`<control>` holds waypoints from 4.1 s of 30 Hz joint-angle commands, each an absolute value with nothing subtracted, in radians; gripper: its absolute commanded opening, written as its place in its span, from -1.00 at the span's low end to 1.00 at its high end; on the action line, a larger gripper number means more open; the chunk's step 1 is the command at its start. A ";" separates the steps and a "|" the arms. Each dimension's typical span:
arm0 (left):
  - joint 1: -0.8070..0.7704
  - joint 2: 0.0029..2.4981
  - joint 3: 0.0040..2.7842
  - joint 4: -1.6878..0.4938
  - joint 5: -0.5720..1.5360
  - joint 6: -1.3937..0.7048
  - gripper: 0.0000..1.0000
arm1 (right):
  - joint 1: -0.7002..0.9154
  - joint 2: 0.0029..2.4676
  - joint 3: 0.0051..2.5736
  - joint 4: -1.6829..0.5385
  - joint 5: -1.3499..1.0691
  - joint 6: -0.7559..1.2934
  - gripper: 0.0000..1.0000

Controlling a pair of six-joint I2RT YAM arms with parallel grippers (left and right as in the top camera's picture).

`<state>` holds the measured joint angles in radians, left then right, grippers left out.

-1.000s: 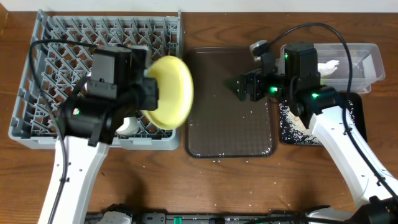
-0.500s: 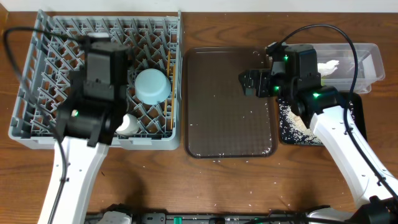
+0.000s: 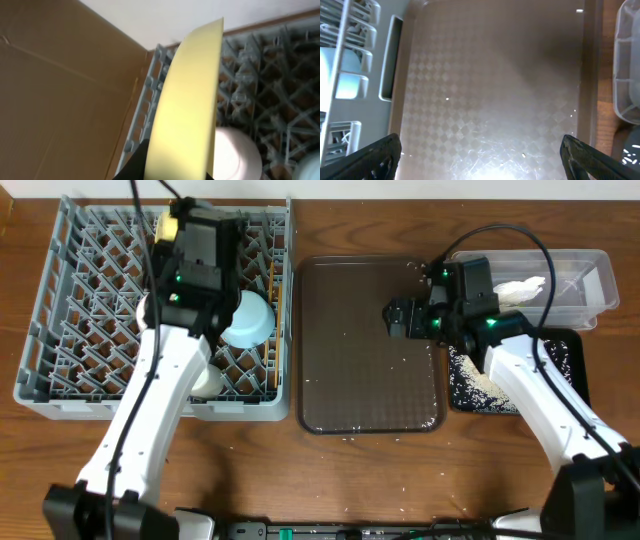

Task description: Sort waste into correct bins and load items into the dishwasher

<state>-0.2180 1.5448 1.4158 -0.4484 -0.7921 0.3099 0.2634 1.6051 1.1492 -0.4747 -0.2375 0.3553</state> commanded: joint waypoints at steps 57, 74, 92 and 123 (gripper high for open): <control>-0.075 1.848 1.424 -0.156 -0.379 0.406 -0.66 | 0.289 1.620 1.149 -0.517 -0.244 0.363 0.99; -0.084 1.835 1.424 -0.175 -0.375 0.405 0.48 | 0.289 1.620 1.149 -0.517 -0.244 0.363 0.99; -0.134 1.575 1.425 -0.286 -0.207 0.250 0.70 | 0.289 1.620 1.149 -0.521 -0.244 0.363 0.99; -0.134 0.855 1.424 -1.179 0.071 -0.084 0.86 | 0.289 1.620 1.149 -0.532 -0.236 0.363 0.99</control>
<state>-0.1364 0.8547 1.4200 -1.1721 0.0582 -0.0788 0.2764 1.6165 1.1488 -0.5312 -0.2375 0.3561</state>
